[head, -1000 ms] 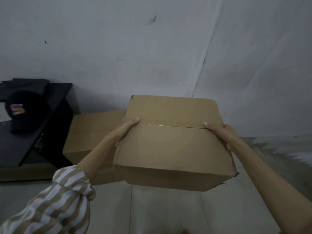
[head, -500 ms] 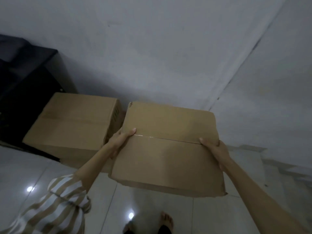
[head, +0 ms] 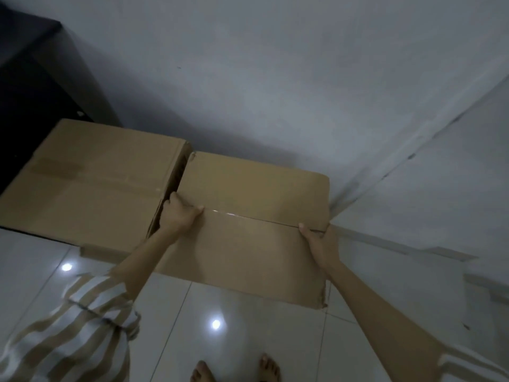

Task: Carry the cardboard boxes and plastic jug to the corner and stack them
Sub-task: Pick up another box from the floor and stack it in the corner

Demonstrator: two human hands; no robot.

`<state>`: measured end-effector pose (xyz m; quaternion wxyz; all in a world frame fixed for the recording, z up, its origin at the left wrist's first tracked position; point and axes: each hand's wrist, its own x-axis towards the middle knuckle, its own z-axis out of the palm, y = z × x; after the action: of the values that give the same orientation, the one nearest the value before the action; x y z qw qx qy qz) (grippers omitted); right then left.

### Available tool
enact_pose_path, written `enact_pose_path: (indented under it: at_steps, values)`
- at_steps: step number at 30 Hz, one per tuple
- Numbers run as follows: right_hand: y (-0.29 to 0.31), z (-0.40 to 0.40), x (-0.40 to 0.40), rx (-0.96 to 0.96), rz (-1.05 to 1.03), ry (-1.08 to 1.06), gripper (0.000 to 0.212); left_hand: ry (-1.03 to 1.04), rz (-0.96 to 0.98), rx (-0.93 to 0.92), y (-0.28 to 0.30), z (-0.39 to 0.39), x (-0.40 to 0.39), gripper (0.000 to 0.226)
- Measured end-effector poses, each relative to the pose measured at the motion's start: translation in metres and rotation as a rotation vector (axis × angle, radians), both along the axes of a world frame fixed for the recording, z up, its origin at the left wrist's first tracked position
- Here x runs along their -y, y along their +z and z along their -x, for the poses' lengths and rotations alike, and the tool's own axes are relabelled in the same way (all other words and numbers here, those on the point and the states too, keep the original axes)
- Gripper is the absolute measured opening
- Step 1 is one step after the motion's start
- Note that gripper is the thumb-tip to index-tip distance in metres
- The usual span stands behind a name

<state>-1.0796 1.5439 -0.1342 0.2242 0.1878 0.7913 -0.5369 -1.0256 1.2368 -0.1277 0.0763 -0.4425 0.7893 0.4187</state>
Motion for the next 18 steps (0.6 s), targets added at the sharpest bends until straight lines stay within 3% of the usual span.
enact_pose_path:
  at_steps: [3,9,11,14,18]
  values:
    - [-0.003,0.008,0.002,-0.01,-0.055,0.055,0.075,-0.042,0.145,0.018,-0.003,-0.005,-0.015,0.091]
    - [0.023,0.022,0.019,-0.023,-0.392,0.279,0.095,-0.158,0.15,0.006,0.019,-0.018,-0.023,0.077]
    - [0.047,0.022,0.036,-0.052,-0.478,0.376,0.091,-0.225,0.162,-0.025,0.038,-0.022,-0.021,0.071]
    - [0.087,0.024,0.066,-0.125,-0.459,0.494,0.078,-0.299,0.11,-0.085,0.077,-0.027,-0.012,0.065]
    - [0.151,0.023,0.111,-0.234,-0.257,0.592,0.061,-0.267,0.075,-0.163,0.142,-0.039,0.005,0.05]
